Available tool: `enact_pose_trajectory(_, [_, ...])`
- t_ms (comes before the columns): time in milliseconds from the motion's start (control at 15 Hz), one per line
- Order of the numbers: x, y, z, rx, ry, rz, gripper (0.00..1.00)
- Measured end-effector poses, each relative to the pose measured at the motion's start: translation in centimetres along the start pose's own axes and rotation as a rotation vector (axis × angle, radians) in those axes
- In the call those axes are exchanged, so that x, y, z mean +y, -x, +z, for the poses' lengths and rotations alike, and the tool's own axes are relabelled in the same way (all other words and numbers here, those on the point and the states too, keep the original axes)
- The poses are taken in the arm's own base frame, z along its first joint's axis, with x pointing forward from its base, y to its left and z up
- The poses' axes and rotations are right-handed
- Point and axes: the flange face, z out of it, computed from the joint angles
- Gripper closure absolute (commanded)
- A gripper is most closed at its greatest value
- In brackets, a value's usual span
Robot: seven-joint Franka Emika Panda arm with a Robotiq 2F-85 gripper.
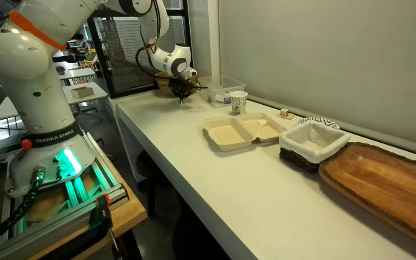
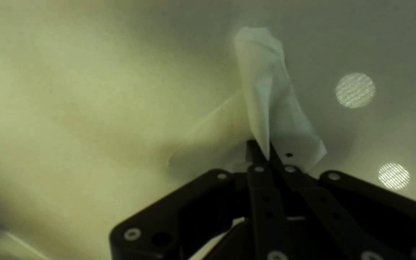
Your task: Wipe the table with the napkin
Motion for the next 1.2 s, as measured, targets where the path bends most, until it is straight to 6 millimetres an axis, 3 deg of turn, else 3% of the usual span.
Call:
enact_pose_trajectory(533, [4.9,2.7,-2.1,-0.143,0.133,0.084,1.00])
enact_pose_trajectory(1000, [4.0,1.6,-1.4,-0.018,0.216,-0.056,1.00])
enact_pose_trajectory(1200, [2.7,0.8,-0.5,0.086,0.192,-0.083,1.00])
